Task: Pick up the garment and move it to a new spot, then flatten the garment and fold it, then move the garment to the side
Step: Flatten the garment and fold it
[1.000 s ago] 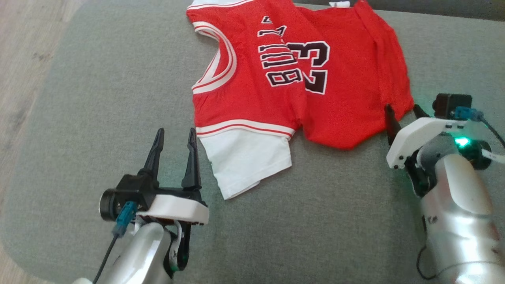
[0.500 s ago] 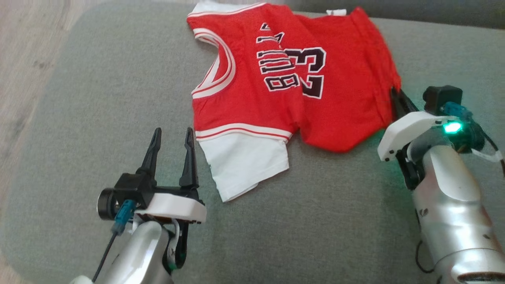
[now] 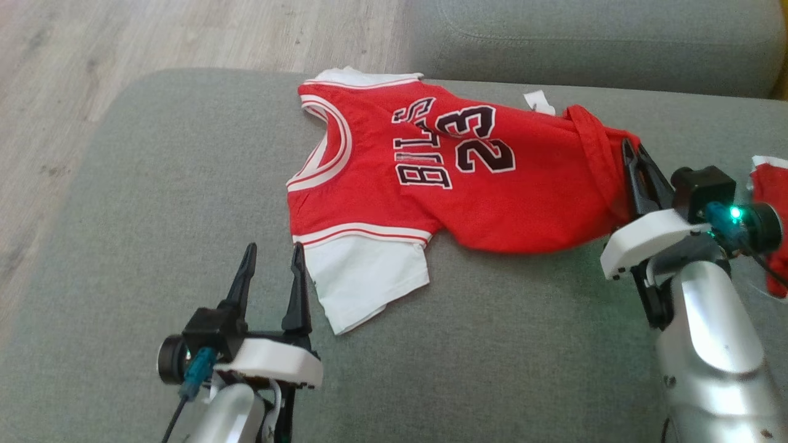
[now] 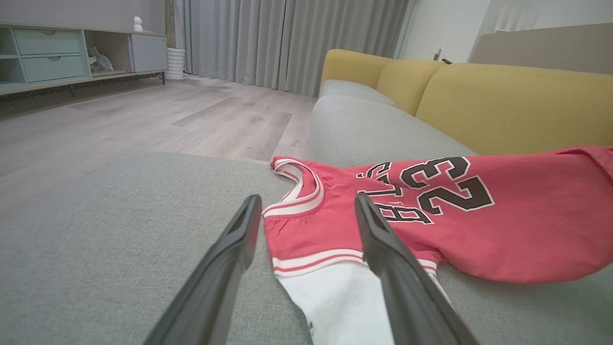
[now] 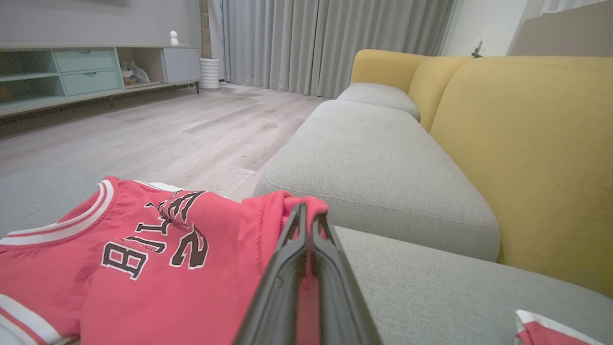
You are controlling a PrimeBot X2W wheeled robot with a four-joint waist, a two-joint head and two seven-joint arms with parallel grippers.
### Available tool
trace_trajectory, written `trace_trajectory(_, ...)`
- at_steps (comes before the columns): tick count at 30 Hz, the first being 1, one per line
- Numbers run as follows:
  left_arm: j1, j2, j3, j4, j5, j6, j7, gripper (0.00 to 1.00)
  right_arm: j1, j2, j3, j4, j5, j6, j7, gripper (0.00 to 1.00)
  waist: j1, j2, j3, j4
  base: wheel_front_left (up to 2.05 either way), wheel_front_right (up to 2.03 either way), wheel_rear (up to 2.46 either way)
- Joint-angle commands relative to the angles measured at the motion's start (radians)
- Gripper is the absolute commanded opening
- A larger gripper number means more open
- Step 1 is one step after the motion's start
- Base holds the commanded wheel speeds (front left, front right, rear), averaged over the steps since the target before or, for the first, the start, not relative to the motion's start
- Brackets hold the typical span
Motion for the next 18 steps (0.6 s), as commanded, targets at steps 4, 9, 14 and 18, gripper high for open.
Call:
trace_trajectory(4,-0.011,0.005,0.035,-0.041,0.010,-0.006,-0.005,1.00,0.015,0.008,0.006,-0.129,-0.029,-0.001,0.092,0.00,0.0002,-0.0001,0.017,0.014,0.00,0.00,0.00)
trace_trajectory(9,-0.034,0.000,0.025,-0.051,0.012,-0.016,-0.005,1.00,0.003,0.008,-0.043,-0.145,-0.042,-0.001,0.196,0.00,0.0002,-0.0001,0.076,0.041,0.00,0.00,0.00)
trace_trajectory(14,-0.069,-0.008,0.011,-0.047,0.018,-0.027,-0.005,1.00,-0.072,0.006,-0.140,-0.035,-0.127,-0.001,0.236,0.00,0.0002,-0.0001,0.130,0.077,0.00,0.00,0.00)
trace_trajectory(18,-0.093,-0.015,0.008,-0.044,0.021,-0.031,-0.005,1.00,-0.146,-0.006,-0.226,0.098,-0.180,-0.001,0.229,0.00,0.0002,-0.0001,0.154,0.102,0.00,0.00,0.00)
